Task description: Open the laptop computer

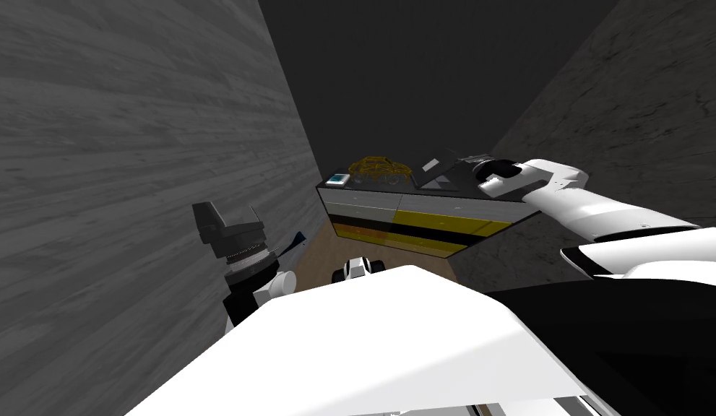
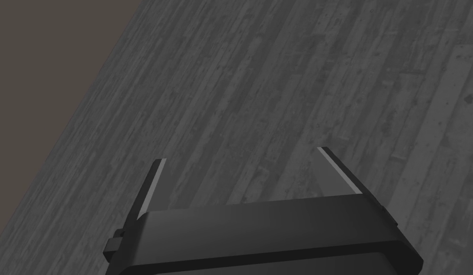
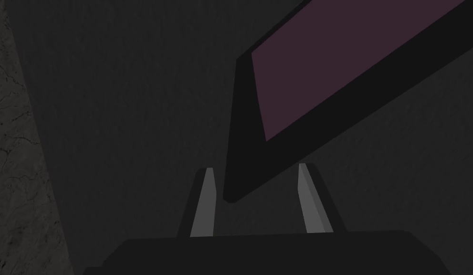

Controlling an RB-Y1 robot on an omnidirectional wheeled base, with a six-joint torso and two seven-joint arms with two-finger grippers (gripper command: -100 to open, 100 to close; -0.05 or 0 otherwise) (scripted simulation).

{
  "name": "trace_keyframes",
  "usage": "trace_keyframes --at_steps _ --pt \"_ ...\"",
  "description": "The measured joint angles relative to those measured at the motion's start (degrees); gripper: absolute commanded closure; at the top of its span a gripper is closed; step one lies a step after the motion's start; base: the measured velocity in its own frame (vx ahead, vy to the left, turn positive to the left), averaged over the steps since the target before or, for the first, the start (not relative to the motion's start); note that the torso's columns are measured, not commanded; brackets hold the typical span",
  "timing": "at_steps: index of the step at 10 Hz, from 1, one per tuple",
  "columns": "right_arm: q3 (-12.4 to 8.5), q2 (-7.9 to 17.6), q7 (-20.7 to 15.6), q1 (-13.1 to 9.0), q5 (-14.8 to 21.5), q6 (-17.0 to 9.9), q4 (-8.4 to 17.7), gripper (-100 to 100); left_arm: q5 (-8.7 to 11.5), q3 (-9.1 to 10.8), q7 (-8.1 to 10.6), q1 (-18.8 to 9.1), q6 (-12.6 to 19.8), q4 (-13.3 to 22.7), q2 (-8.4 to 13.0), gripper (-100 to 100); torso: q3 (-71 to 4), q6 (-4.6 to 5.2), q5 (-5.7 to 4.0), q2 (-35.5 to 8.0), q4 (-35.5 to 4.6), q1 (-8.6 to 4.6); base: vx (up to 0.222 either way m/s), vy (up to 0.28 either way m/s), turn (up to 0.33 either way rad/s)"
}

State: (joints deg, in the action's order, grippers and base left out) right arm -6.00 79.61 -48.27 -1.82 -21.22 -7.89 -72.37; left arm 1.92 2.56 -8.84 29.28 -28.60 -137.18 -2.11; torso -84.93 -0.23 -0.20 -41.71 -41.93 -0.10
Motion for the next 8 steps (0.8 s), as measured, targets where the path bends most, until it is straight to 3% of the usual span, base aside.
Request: trace_keyframes --at_steps 5,7,8 --pt "-2.23 -7.03 4.74 -0.95 0.67 2.33 2.79 100 0.0 0.0 0.0 0.0 0.0 0.0 0.0 0 0.1 -0.08 -0.28 -0.05 0.15 0.02 -0.026 -0.063 0.023" --pt "-2.02 -7.73 5.52 -1.03 0.45 2.81 3.4 100 0.0 0.0 0.0 0.0 0.0 0.0 0.0 0 0.03 -0.17 -0.07 -0.01 0.11 0.25 -0.017 -0.019 0.001" --pt "-1.97 -9.26 6.31 -1.61 0.56 3.71 4.74 100 0.0 0.0 0.0 0.0 0.0 0.0 0.0 0 0.05 -0.29 -0.19 -0.01 0.17 0.14 -0.035 -0.06 0.023"
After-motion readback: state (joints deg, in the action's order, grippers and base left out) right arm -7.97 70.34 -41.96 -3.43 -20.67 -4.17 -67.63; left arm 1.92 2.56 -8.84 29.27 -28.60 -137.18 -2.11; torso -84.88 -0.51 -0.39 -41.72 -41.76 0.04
